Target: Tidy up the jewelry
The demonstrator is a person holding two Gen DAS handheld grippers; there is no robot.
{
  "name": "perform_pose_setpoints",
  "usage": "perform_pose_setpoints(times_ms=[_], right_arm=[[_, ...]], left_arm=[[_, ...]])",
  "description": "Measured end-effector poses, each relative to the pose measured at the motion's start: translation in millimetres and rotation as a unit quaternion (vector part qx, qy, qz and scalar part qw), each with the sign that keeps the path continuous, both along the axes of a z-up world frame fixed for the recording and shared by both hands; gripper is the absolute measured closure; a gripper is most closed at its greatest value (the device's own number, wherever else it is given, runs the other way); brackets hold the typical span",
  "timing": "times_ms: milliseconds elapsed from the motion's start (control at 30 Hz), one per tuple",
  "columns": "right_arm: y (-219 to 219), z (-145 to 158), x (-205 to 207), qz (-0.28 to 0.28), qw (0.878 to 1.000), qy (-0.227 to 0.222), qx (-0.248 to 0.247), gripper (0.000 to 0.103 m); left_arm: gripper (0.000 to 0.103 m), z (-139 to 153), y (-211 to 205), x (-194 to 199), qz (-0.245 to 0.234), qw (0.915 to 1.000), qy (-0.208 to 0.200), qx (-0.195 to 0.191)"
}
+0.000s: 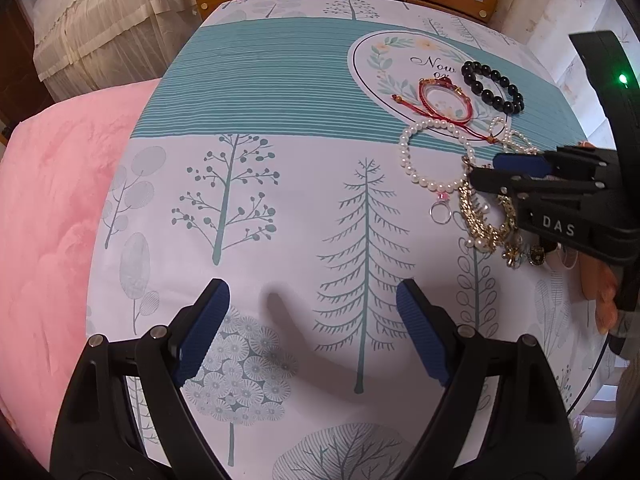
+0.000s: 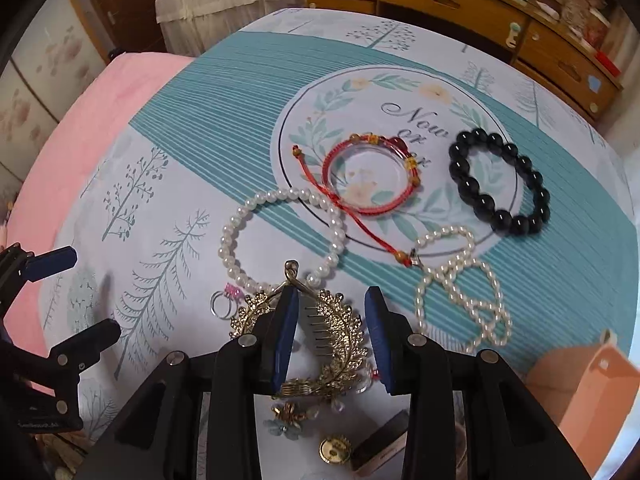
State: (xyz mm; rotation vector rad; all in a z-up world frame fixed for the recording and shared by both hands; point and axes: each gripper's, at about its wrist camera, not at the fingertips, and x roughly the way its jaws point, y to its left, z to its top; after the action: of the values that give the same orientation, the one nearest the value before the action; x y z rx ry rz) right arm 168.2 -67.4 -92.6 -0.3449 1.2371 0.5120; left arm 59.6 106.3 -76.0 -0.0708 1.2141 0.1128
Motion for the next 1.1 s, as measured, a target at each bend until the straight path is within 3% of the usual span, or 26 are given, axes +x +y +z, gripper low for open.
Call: perform_pose_setpoints(times_ms=[133,233,500,800,900,1000,1100], right_arm=[[6.2,-1.3,1.0,0.014,1.0,-0.008,-0.009,0.069],[7.7,-1.9,-3.7,0.026,0.999,-0.02,-0.02,0.076],[-4.4,5.0,-12.7,0.014,1.0,-0.023,0.0,0.076],[-28.0,37.5,-40.1,-0.007,0.997,-0.058,0.047,0.077],[-37.1,48.1,-48.0,-0.018,0.995,-0.072,0.061,0.084],[-45.9,57.7,-56.1,-0.03,0.993,-0.084,0.076,0.099],[-55.8,65.2,-62.1,-0.043,0.991,-0.094,0.087,0.099]], left_arm=[[0.019,-0.3,0.4,-0.2,0.001,1.0,0.0,-0.002],[0.019,-0.4,0.5,-0.5,0.001,1.0,0.0,-0.002],[0.019,1.1,0.9,-1.9,0.0,1.0,-0.002,-0.005],[0.019,4.3,-3.0,-3.9,-0.004,1.0,-0.006,-0.002],[0.019,6.2,-4.9,-4.6,-0.005,1.0,-0.008,0.0],[0.019,9.0,-7.5,-5.8,-0.007,0.9999,-0.01,0.002],[0.019,11.3,-10.9,-7.2,-0.011,0.9998,-0.013,0.006]])
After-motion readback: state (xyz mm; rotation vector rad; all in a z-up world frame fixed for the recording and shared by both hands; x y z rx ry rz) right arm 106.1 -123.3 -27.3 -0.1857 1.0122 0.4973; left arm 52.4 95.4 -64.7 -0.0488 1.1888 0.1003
